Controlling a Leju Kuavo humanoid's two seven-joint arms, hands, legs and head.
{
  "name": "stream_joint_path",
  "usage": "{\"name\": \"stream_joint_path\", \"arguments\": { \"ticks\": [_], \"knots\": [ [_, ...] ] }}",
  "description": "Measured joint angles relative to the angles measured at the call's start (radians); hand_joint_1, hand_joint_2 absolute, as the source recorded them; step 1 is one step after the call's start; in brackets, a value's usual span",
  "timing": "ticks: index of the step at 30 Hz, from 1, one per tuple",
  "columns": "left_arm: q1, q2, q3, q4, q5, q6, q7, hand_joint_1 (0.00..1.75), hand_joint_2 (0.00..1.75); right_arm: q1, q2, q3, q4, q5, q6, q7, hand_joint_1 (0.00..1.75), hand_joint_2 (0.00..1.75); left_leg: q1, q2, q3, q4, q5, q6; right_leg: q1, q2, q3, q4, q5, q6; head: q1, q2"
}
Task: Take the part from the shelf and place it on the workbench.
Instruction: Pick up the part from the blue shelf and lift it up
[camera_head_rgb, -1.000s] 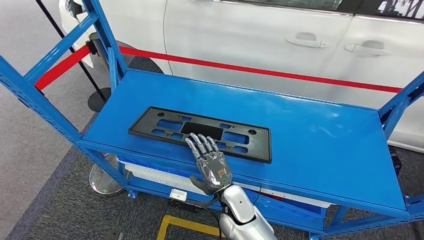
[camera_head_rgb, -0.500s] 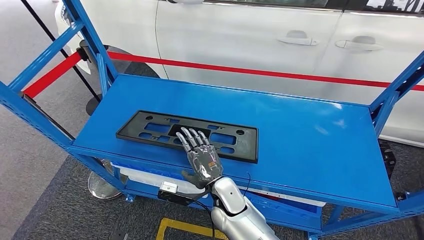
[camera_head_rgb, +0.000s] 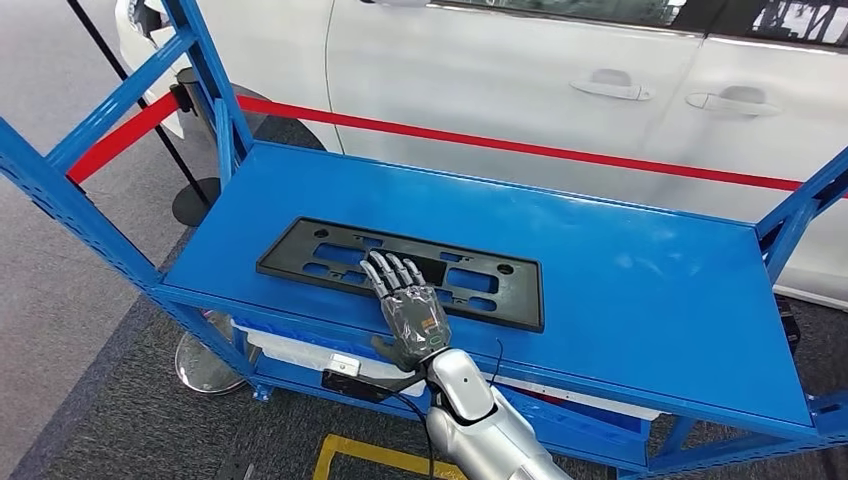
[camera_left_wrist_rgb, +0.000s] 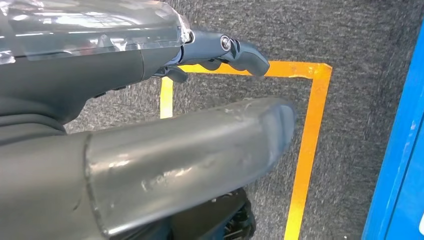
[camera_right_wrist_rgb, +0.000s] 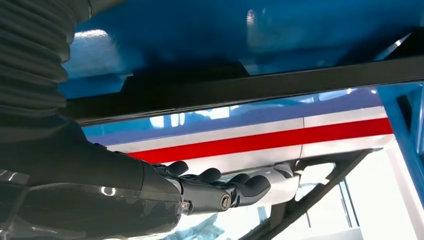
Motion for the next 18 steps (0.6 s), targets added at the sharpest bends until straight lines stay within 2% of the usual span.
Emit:
{"name": "stream_joint_path", "arguments": {
  "ticks": [2,3,6,8,9,11,12,13,14,15,17,18],
  "knots": [
    [-0.001,-0.001,0.0,0.0,-0.012,-0.003,0.002,0.0,0.0,-0.022,0.0,0.014,0.017,0.003,0.0,0.034,0.0,1.75,-0.003,-0.001,0.001,0.002,-0.003,-0.005,0.004,0.0,0.06,-0.131,0.055,-0.012,0.001,0.0],
    [-0.002,-0.001,-0.001,0.0,-0.02,-0.006,0.004,0.0,0.0,-0.038,0.0,0.024,0.03,0.006,0.0,0.057,0.0,1.75,-0.005,-0.001,0.001,0.003,-0.004,-0.01,0.006,0.0,0.078,-0.171,0.067,-0.017,0.001,0.0],
    [-0.005,0.001,-0.002,0.0,-0.037,-0.016,0.012,0.0,0.0,-0.089,0.0,0.043,0.086,0.013,0.0,0.118,0.0,1.75,-0.006,0.0,0.0,0.001,-0.004,-0.027,0.008,0.0,0.085,-0.195,0.071,-0.028,0.0,0.0],
    [-0.009,0.003,-0.003,0.0,-0.046,-0.019,0.017,0.0,0.0,-0.122,0.0,0.048,0.121,0.013,0.0,0.142,0.0,1.75,-0.004,0.001,-0.011,0.027,-0.024,-0.038,0.002,-0.001,0.09,-0.205,0.077,-0.039,-0.002,0.0],
    [-0.011,0.004,-0.004,0.0,-0.05,-0.02,0.019,0.0,0.0,-0.138,0.001,0.051,0.137,0.015,0.0,0.151,0.0,1.75,-0.003,0.001,-0.03,0.069,-0.048,-0.042,-0.001,-0.002,0.092,-0.208,0.079,-0.043,-0.004,0.0],
    [-0.014,0.004,-0.004,0.0,-0.058,-0.021,0.024,0.0,0.0,-0.163,0.0,0.055,0.172,0.023,0.0,0.171,0.0,1.75,0.0,0.001,-0.09,0.198,-0.109,-0.051,0.0,-0.004,0.092,-0.209,0.079,-0.047,-0.009,0.0],
    [-0.014,0.004,-0.004,0.0,-0.061,-0.022,0.026,0.0,0.0,-0.17,-0.001,0.055,0.188,0.028,0.0,0.179,0.0,1.75,0.002,0.001,-0.117,0.253,-0.125,-0.054,0.001,-0.004,0.092,-0.208,0.078,-0.047,-0.01,0.0],
    [-0.014,0.004,-0.004,0.0,-0.064,-0.022,0.028,0.0,0.0,-0.174,-0.002,0.055,0.203,0.034,0.0,0.185,0.0,1.75,0.004,0.002,-0.131,0.278,-0.124,-0.056,0.001,-0.004,0.092,-0.207,0.078,-0.047,-0.01,0.0],
    [-0.014,0.004,-0.005,0.0,-0.066,-0.022,0.029,0.0,0.0,-0.179,-0.002,0.054,0.216,0.04,0.0,0.187,0.0,1.75,0.005,0.002,-0.124,0.258,-0.101,-0.058,0.0,-0.003,0.093,-0.205,0.076,-0.046,-0.01,0.0],
    [-0.015,0.004,-0.005,0.0,-0.067,-0.022,0.029,0.0,0.0,-0.184,-0.003,0.053,0.226,0.045,0.0,0.189,0.0,1.75,0.006,0.002,-0.1,0.205,-0.064,-0.058,-0.001,-0.001,0.093,-0.202,0.074,-0.044,-0.01,0.0],
    [-0.018,0.004,-0.005,0.0,-0.07,-0.022,0.03,0.0,0.0,-0.198,-0.003,0.052,0.246,0.061,0.0,0.199,0.79,1.75,0.006,0.003,-0.04,0.07,-0.008,-0.056,-0.001,0.001,0.091,-0.193,0.068,-0.036,-0.011,0.0],
    [-0.02,0.004,-0.005,0.0,-0.072,-0.023,0.031,0.0,0.0,-0.207,-0.003,0.051,0.257,0.071,0.001,0.207,1.23,1.75,0.005,0.002,-0.022,0.031,0.002,-0.051,0.0,0.002,0.089,-0.189,0.066,-0.03,-0.011,0.0]
  ]
}}
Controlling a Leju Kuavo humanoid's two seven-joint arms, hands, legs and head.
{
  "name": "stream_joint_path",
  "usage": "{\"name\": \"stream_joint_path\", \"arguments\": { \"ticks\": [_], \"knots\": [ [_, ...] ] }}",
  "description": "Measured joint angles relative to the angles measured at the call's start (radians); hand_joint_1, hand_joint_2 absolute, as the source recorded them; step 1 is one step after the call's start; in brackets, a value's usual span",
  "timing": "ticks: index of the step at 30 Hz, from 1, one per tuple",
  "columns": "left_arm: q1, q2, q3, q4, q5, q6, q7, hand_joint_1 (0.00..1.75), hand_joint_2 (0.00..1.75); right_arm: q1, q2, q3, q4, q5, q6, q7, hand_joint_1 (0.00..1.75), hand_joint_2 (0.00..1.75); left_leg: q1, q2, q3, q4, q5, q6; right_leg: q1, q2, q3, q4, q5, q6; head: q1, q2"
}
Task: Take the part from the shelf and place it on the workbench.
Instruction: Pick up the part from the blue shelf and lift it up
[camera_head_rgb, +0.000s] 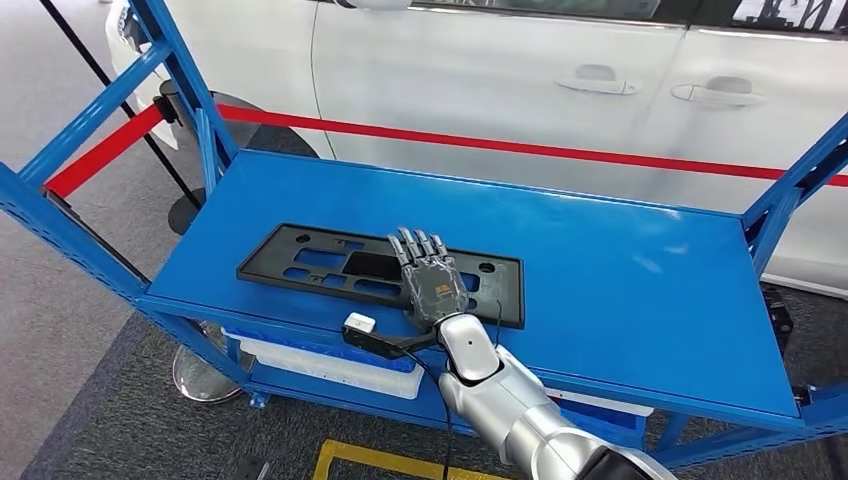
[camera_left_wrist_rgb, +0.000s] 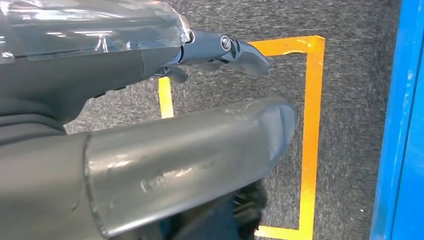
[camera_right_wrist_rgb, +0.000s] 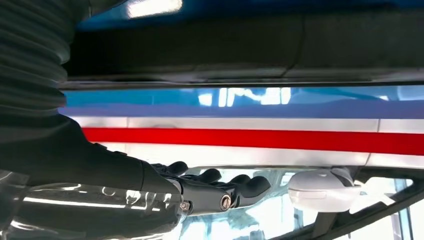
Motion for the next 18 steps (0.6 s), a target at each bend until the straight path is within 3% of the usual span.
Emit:
{"name": "stream_joint_path", "arguments": {
  "ticks": [1,3,5,6,8,10,11,12,13,15,16,18],
  "knots": [
    [-0.001,0.0,0.0,0.0,-0.004,0.0,0.002,0.0,0.0,-0.008,0.0,0.0,0.013,0.012,0.002,0.009,1.67,1.75,-0.003,-0.001,0.007,-0.017,-0.001,0.006,0.001,0.0,-0.002,0.001,-0.001,0.005,0.0,0.0],
    [-0.001,0.0,0.0,0.0,-0.009,-0.001,0.004,0.0,0.0,-0.018,-0.001,-0.001,0.038,0.031,0.008,0.021,1.75,1.75,-0.005,-0.003,0.006,-0.019,0.001,0.021,0.002,0.0,-0.003,-0.001,0.001,0.015,0.001,0.0],
    [-0.001,-0.001,0.0,0.0,-0.011,-0.002,0.006,0.0,0.0,-0.026,-0.003,-0.003,0.056,0.04,0.012,0.026,1.75,1.75,-0.002,-0.002,0.007,-0.026,0.006,0.034,0.0,0.0,-0.011,0.018,-0.015,0.026,0.003,0.0],
    [-0.001,-0.001,0.0,0.0,-0.011,-0.002,0.006,0.0,0.0,-0.029,-0.004,-0.004,0.063,0.04,0.012,0.027,1.75,1.75,0.0,0.0,0.008,-0.029,0.008,0.041,-0.001,-0.001,-0.028,0.055,-0.037,0.03,0.004,0.0],
    [-0.001,-0.001,0.0,0.0,-0.01,-0.001,0.008,0.0,0.0,-0.03,-0.01,-0.01,0.076,0.041,0.012,0.026,1.75,1.75,-0.001,0.001,0.007,-0.03,0.009,0.049,-0.002,-0.001,-0.09,0.181,-0.1,0.036,0.007,0.0],
    [0.001,-0.001,0.0,0.0,-0.01,-0.001,0.009,0.0,0.0,-0.028,-0.016,-0.015,0.088,0.043,0.01,0.025,1.75,1.75,-0.001,0.001,0.006,-0.03,0.009,0.05,-0.002,-0.001,-0.141,0.28,-0.127,0.038,0.008,0.0],
    [0.003,-0.001,0.0,0.0,-0.01,-0.001,0.01,0.0,0.0,-0.027,-0.019,-0.016,0.092,0.045,0.009,0.023,1.75,1.75,-0.002,0.0,0.007,-0.03,0.009,0.05,-0.002,-0.001,-0.142,0.279,-0.112,0.037,0.008,0.0],
    [0.005,-0.001,0.0,0.0,-0.011,-0.001,0.01,0.0,0.0,-0.028,-0.021,-0.017,0.095,0.047,0.008,0.022,1.75,1.75,-0.002,-0.001,0.009,-0.029,0.008,0.049,-0.001,-0.001,-0.123,0.236,-0.081,0.033,0.009,0.0],
    [0.006,-0.001,0.0,0.0,-0.011,-0.001,0.01,0.0,0.0,-0.03,-0.022,-0.017,0.096,0.049,0.006,0.02,1.75,1.75,-0.002,-0.002,0.01,-0.029,0.007,0.048,0.0,-0.001,-0.09,0.167,-0.044,0.028,0.009,0.0],
    [0.006,-0.002,0.0,0.0,-0.013,-0.001,0.01,0.0,0.0,-0.035,-0.023,-0.02,0.097,0.051,0.004,0.017,1.75,1.75,-0.006,-0.004,0.012,-0.028,0.005,0.042,0.005,-0.002,-0.028,0.039,0.003,0.017,0.01,0.0],
    [0.006,-0.003,0.0,0.0,-0.013,-0.001,0.01,0.0,0.0,-0.036,-0.023,-0.022,0.097,0.052,0.002,0.015,1.75,1.75,-0.008,-0.004,0.012,-0.027,0.003,0.037,0.007,-0.002,-0.013,0.007,0.009,0.013,0.01,0.0],
    [0.006,-0.004,0.0,0.0,-0.013,-0.001,0.01,0.0,0.0,-0.038,-0.023,-0.026,0.097,0.054,-0.001,0.012,1.75,1.75,-0.008,-0.005,0.014,-0.03,0.003,0.025,0.01,-0.002,-0.009,-0.004,0.009,0.007,0.009,0.0]
  ]
}}
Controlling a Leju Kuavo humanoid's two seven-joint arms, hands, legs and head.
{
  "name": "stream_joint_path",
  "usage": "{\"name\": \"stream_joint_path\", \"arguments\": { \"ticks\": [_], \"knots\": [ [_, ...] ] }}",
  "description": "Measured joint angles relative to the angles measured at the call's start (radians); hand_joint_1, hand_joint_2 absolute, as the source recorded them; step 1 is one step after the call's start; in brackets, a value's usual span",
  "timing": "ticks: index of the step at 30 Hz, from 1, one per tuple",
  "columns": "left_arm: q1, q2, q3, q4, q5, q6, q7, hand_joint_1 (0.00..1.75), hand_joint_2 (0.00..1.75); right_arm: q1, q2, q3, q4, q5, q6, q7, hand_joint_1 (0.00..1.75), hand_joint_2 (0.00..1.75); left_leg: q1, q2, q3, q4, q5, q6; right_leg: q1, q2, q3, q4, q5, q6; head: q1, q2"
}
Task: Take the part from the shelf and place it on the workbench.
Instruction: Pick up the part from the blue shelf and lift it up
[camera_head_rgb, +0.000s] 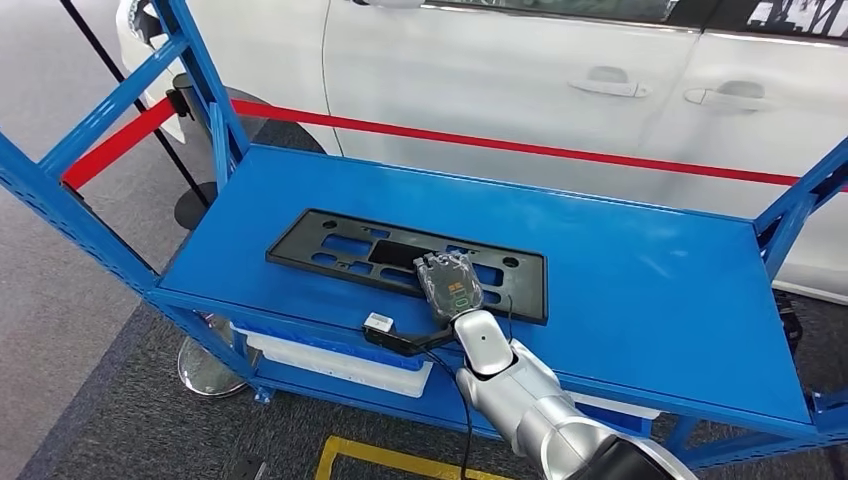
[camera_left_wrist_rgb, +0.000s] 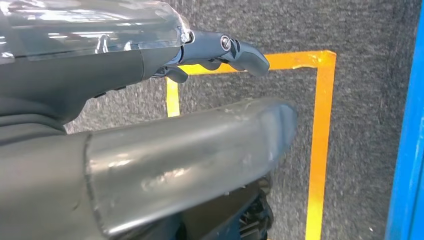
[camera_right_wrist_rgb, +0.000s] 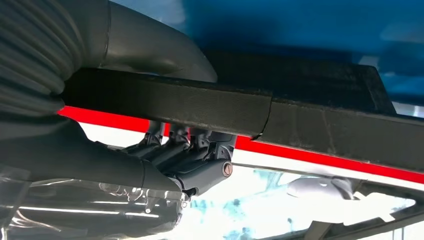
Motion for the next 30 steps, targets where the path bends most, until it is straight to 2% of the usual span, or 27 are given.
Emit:
{"name": "stream_joint_path", "arguments": {
  "ticks": [2,3,6,7,8,9,11,12,13,15,17,19,21,22,23,24,25,27,28,29,30],
  "knots": [
    [0.0,0.0,0.0,0.0,0.0,0.0,0.0,0.0,0.0,-0.001,-0.001,-0.003,0.0,0.0,-0.002,-0.001,1.75,1.75,0.002,0.001,0.0,0.009,-0.01,-0.011,-0.005,-0.001,0.007,-0.009,0.005,-0.01,-0.001,0.0],
    [0.0,0.0,0.0,0.0,0.0,0.0,0.0,0.0,0.0,-0.001,-0.001,-0.004,0.001,0.0,-0.002,-0.003,1.75,1.75,0.003,0.002,-0.01,0.036,-0.029,-0.016,-0.008,-0.003,0.01,-0.014,0.007,-0.015,-0.003,0.0],
    [0.003,-0.001,0.0,0.0,-0.002,0.0,0.0,0.0,0.0,0.005,-0.001,-0.012,0.001,-0.004,-0.002,-0.017,1.75,1.75,0.008,0.003,-0.088,0.213,-0.121,-0.026,-0.009,-0.005,0.012,-0.016,0.008,-0.022,-0.01,0.0],
    [0.006,0.0,0.001,0.0,-0.002,0.001,0.0,0.0,0.0,0.009,-0.001,-0.016,-0.002,-0.01,-0.003,-0.029,1.75,1.75,0.009,0.003,-0.109,0.259,-0.134,-0.028,-0.009,-0.005,0.012,-0.016,0.008,-0.023,-0.011,0.0],
    [0.009,0.0,0.002,0.0,-0.002,0.003,0.001,0.0,0.0,0.015,-0.002,-0.024,-0.01,-0.019,-0.003,-0.048,1.75,1.75,0.01,0.003,-0.112,0.268,-0.128,-0.03,-0.009,-0.004,0.014,-0.015,0.007,-0.023,-0.011,0.0],
    [0.012,0.001,0.003,0.0,-0.002,0.005,0.001,0.0,0.0,0.023,-0.002,-0.034,-0.025,-0.032,-0.004,-0.073,1.75,1.75,0.011,0.004,-0.096,0.238,-0.103,-0.032,-0.009,-0.003,0.015,-0.014,0.006,-0.021,-0.012,0.0],
    [0.015,0.002,0.006,0.0,0.0,0.009,0.001,0.0,0.0,0.038,-0.002,-0.057,-0.06,-0.053,-0.003,-0.118,1.75,1.75,0.014,0.006,-0.03,0.107,-0.042,-0.032,-0.01,0.001,0.017,-0.009,0.003,-0.016,-0.012,0.0],
    [0.016,0.003,0.007,0.0,0.0,0.009,0.001,0.0,0.0,0.043,-0.002,-0.067,-0.075,-0.059,-0.003,-0.132,1.75,1.75,0.014,0.006,-0.003,0.051,-0.024,-0.029,-0.008,0.004,0.015,-0.005,0.0,-0.012,-0.013,0.0],
    [0.015,0.003,0.008,0.0,0.001,0.009,0.001,0.0,0.0,0.047,-0.001,-0.076,-0.087,-0.065,-0.003,-0.144,1.75,1.75,0.013,0.005,0.012,0.019,-0.017,-0.024,-0.006,0.006,0.014,-0.002,-0.001,-0.007,-0.013,0.0],
    [0.017,0.002,0.012,0.0,0.004,0.012,0.002,0.0,0.0,0.062,0.0,-0.097,-0.123,-0.098,-0.004,-0.191,1.75,1.75,0.009,0.002,0.016,0.006,-0.016,-0.01,-0.001,0.009,0.012,-0.002,0.001,0.004,-0.013,0.0],
    [0.021,0.002,0.021,0.0,0.008,0.017,0.005,0.0,0.0,0.085,0.0,-0.117,-0.181,-0.158,-0.004,-0.26,1.75,1.75,0.012,0.003,0.016,0.003,-0.01,0.002,-0.002,0.009,0.01,0.003,-0.005,0.014,-0.011,0.0],
    [0.021,0.001,0.03,0.0,0.012,0.022,0.006,0.0,0.0,0.103,0.004,-0.124,-0.237,-0.21,-0.004,-0.298,1.75,1.75,0.015,0.007,0.015,-0.003,-0.005,0.016,-0.005,0.007,-0.019,0.065,-0.048,0.022,-0.007,0.0],
    [0.021,0.001,0.039,0.0,0.019,0.026,0.006,0.0,0.0,0.126,0.007,-0.125,-0.288,-0.261,-0.005,-0.324,1.75,1.75,0.013,0.008,0.01,-0.003,-0.002,0.023,-0.009,0.003,-0.08,0.199,-0.117,0.028,-0.002,0.0],
    [0.022,0.001,0.045,0.0,0.025,0.03,0.006,0.0,0.0,0.141,0.007,-0.125,-0.316,-0.295,-0.005,-0.35,1.75,1.75,0.012,0.007,0.009,-0.003,-0.002,0.025,-0.01,0.003,-0.108,0.26,-0.14,0.03,-0.002,0.0],
    [0.024,0.0,0.053,0.0,0.031,0.035,0.007,0.0,0.0,0.157,0.006,-0.125,-0.35,-0.337,-0.005,-0.384,1.75,1.75,0.011,0.007,0.008,-0.002,-0.002,0.025,-0.01,0.002,-0.123,0.292,-0.145,0.03,-0.001,0.0],
    [0.025,-0.002,0.061,0.0,0.036,0.041,0.006,0.0,0.0,0.173,0.006,-0.124,-0.386,-0.384,-0.005,-0.418,1.75,1.75,0.011,0.006,0.008,-0.002,-0.002,0.025,-0.01,0.002,-0.12,0.286,-0.131,0.029,0.0,0.0],
    [0.026,-0.005,0.069,0.0,0.041,0.048,0.006,0.0,0.0,0.189,0.007,-0.123,-0.423,-0.434,-0.004,-0.448,1.75,1.75,0.011,0.005,0.009,-0.001,-0.003,0.024,-0.01,0.001,-0.097,0.239,-0.101,0.027,0.001,0.0],
    [0.026,-0.013,0.085,0.0,0.048,0.058,0.003,0.0,0.0,0.224,0.005,-0.115,-0.519,-0.548,-0.004,-0.492,1.75,1.75,0.009,0.003,0.01,0.001,-0.005,0.019,-0.008,0.001,-0.024,0.095,-0.038,0.017,0.002,0.0],
    [0.026,-0.016,0.093,0.0,0.051,0.062,0.002,0.0,0.0,0.244,0.002,-0.109,-0.573,-0.603,-0.004,-0.509,1.75,1.75,0.007,0.002,0.008,0.002,-0.006,0.015,-0.006,0.001,0.002,0.04,-0.02,0.012,0.003,0.0],
    [0.027,-0.019,0.101,0.0,0.054,0.066,0.001,0.0,0.0,0.265,-0.005,-0.101,-0.634,-0.658,-0.004,-0.526,1.75,1.75,0.005,0.0,0.006,0.003,-0.006,0.009,-0.003,0.001,0.015,0.01,-0.014,0.009,0.003,0.0],
    [0.028,-0.021,0.109,0.0,0.058,0.07,0.0,0.0,0.0,0.287,-0.014,-0.093,-0.695,-0.708,-0.004,-0.543,1.75,1.75,0.004,0.0,0.004,0.003,-0.006,0.002,-0.001,0.0,0.016,0.003,-0.017,0.006,0.003,0.0]
  ]
}}
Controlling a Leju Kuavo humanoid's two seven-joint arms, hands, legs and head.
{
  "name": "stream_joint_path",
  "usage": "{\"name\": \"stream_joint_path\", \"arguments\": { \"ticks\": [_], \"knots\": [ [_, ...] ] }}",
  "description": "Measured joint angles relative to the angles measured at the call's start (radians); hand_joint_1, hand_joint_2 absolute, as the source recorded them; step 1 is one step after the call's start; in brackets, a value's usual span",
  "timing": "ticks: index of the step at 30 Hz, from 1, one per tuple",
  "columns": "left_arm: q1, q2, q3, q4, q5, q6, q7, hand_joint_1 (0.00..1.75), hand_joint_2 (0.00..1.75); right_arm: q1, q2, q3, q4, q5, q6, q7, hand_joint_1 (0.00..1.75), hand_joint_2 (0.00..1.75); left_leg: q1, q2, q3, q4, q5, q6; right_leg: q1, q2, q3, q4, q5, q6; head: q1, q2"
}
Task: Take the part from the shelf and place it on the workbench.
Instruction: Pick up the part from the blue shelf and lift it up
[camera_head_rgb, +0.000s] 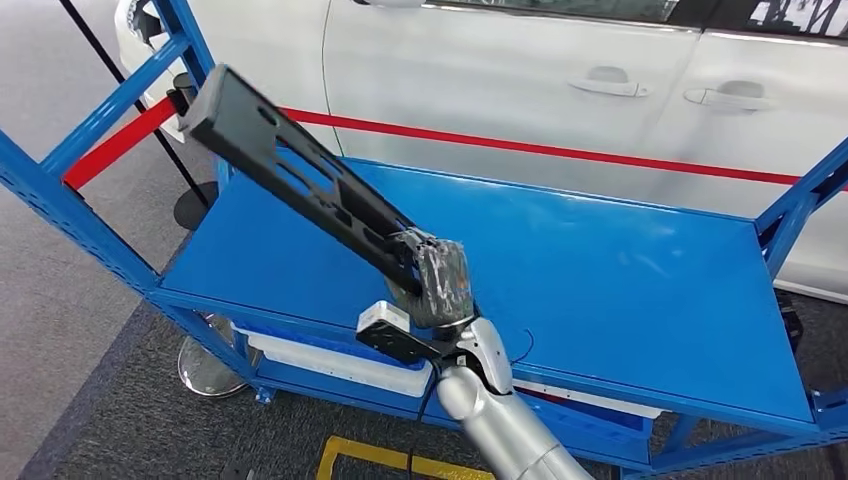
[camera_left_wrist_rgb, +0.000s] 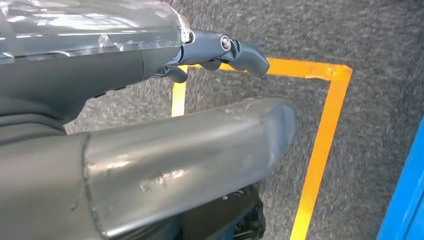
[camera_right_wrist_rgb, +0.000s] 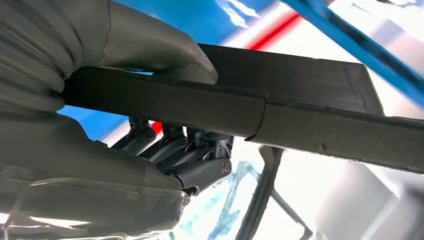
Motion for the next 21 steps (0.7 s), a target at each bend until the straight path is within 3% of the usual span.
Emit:
{"name": "stream_joint_path", "arguments": {
  "ticks": [2,4,7,8,9,10,12,14,18,19,21],
  "knots": [
    [0.002,-0.001,0.016,0.0,0.003,0.008,-0.003,0.0,0.0,0.046,-0.025,0.015,-0.132,-0.101,0.0,-0.036,1.75,1.75,0.003,0.0,-0.001,0.0,-0.002,-0.013,-0.002,-0.001,0.0,-0.005,0.004,-0.009,0.0,0.0],
    [0.004,-0.003,0.029,0.0,0.004,0.013,-0.006,0.0,0.0,0.078,-0.048,0.028,-0.244,-0.175,0.001,-0.066,1.75,1.75,0.004,0.003,-0.015,0.036,-0.03,-0.022,-0.008,-0.003,0.004,-0.014,0.008,-0.02,-0.002,0.0],
    [0.004,-0.003,0.044,0.0,0.005,0.015,-0.007,0.0,0.0,0.11,-0.083,0.045,-0.359,-0.211,0.003,-0.085,1.75,1.75,0.005,0.005,-0.092,0.209,-0.115,-0.029,-0.008,-0.004,0.008,-0.015,0.007,-0.029,-0.007,0.0],
    [0.005,-0.003,0.048,0.0,0.006,0.016,-0.008,0.0,0.0,0.123,-0.094,0.05,-0.387,-0.219,0.004,-0.089,1.75,1.75,0.005,0.005,-0.113,0.253,-0.127,-0.03,-0.007,-0.004,0.008,-0.014,0.006,-0.03,-0.007,0.0],
    [0.005,-0.003,0.051,0.0,0.006,0.017,-0.008,0.0,0.0,0.136,-0.103,0.054,-0.41,-0.23,0.005,-0.095,1.75,1.75,0.005,0.005,-0.12,0.265,-0.12,-0.03,-0.006,-0.004,0.008,-0.013,0.004,-0.03,-0.008,0.0],
    [0.005,-0.003,0.053,0.0,0.007,0.02,-0.011,0.0,0.0,0.148,-0.109,0.057,-0.432,-0.248,0.006,-0.105,1.75,1.75,0.005,0.005,-0.108,0.237,-0.095,-0.029,-0.006,-0.003,0.009,-0.01,0.002,-0.029,-0.008,0.0],
    [0.004,-0.003,0.059,0.0,0.008,0.031,-0.019,0.0,0.0,0.173,-0.123,0.062,-0.482,-0.303,0.01,-0.133,1.75,1.75,0.004,0.006,-0.047,0.109,-0.032,-0.021,-0.006,-0.002,0.011,-0.004,-0.004,-0.024,-0.01,0.0],
    [0.004,-0.003,0.068,0.0,0.011,0.046,-0.029,0.0,0.0,0.205,-0.149,0.062,-0.542,-0.37,0.021,-0.155,1.75,1.75,-0.001,0.005,-0.005,0.019,-0.006,-0.011,-0.003,-0.004,0.009,0.001,-0.009,-0.015,-0.009,0.0],
    [0.01,-0.005,0.096,0.0,0.042,0.067,-0.042,0.0,0.0,0.307,-0.196,0.056,-0.62,-0.502,0.063,-0.188,1.75,1.75,-0.001,0.003,0.005,-0.004,-0.004,0.01,-0.004,-0.005,0.009,0.006,-0.018,0.005,-0.009,0.0],
    [0.01,-0.006,0.105,0.0,0.049,0.071,-0.041,0.0,0.0,0.337,-0.204,0.052,-0.629,-0.528,0.082,-0.199,1.75,1.75,0.002,0.004,0.008,-0.01,0.0,0.017,-0.004,-0.004,-0.001,0.03,-0.036,0.01,-0.007,0.0],
    [0.009,-0.007,0.121,0.0,0.057,0.08,-0.037,0.0,0.0,0.399,-0.215,0.041,-0.635,-0.56,0.129,-0.223,1.75,1.75,0.003,0.005,0.01,-0.015,0.005,0.025,-0.008,-0.004,-0.048,0.134,-0.099,0.018,-0.003,0.0]
  ]
}}
